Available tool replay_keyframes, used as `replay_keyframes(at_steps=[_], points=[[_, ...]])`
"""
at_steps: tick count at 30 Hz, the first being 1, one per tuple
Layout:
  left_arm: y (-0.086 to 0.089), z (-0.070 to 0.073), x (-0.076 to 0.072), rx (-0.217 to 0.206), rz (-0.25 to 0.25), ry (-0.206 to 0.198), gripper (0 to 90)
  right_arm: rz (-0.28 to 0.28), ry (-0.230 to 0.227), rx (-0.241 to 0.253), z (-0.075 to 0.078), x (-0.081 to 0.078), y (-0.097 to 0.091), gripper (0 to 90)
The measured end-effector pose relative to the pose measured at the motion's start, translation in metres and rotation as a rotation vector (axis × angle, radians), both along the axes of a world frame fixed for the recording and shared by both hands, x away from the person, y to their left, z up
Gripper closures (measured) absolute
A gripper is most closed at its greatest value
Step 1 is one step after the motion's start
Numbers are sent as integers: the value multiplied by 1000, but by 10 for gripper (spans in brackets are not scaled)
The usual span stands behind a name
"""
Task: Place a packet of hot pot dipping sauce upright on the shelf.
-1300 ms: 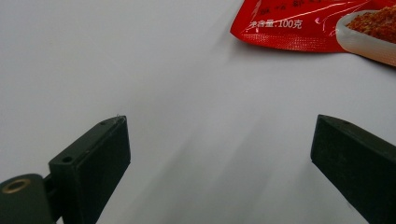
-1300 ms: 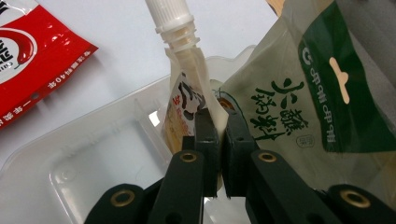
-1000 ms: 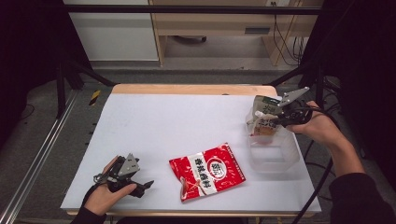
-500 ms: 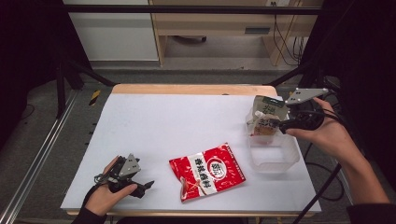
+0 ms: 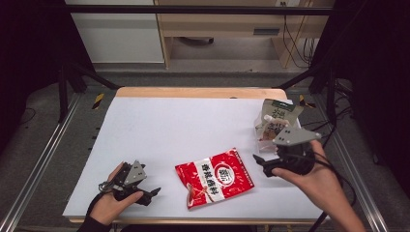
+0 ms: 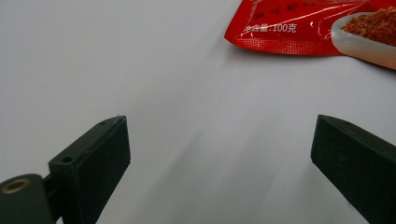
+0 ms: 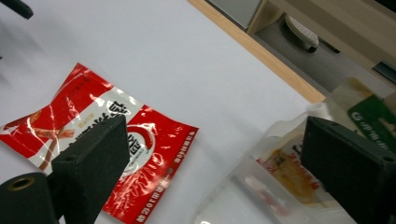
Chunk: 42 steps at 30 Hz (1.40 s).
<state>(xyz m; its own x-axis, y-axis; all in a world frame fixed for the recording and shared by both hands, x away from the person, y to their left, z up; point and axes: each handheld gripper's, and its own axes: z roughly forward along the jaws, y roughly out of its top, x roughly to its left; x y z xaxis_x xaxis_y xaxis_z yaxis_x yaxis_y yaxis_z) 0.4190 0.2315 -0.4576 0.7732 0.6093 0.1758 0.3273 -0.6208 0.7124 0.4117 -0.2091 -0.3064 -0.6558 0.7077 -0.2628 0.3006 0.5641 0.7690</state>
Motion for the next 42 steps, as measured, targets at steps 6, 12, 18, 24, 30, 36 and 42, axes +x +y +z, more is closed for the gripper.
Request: replay_keyframes(at_steps=[6, 12, 18, 24, 30, 36, 42], points=[[-2, -1, 0, -3, 2, -7, 45, 4, -6, 34, -28, -18, 23, 94], [-1, -1, 0, -2, 6, -11, 45, 18, 5, 38, -61, -32, 42, 99], [-3, -2, -1, 3, 1, -13, 45, -1, 68, 44, -98, -35, 49, 96], [-4, -3, -1, 8, -1, -12, 45, -55, 108, 99, -124, -35, 49, 91], [-4, -3, -1, 15, -10, -10, 45, -114, 131, 104, -140, -35, 46, 85], [-6, -4, -2, 11, -11, -13, 45, -119, 174, 97, -153, -37, 42, 89], [-6, -3, -2, 8, -12, -15, 45, -149, 210, 92, -160, -36, 37, 94]])
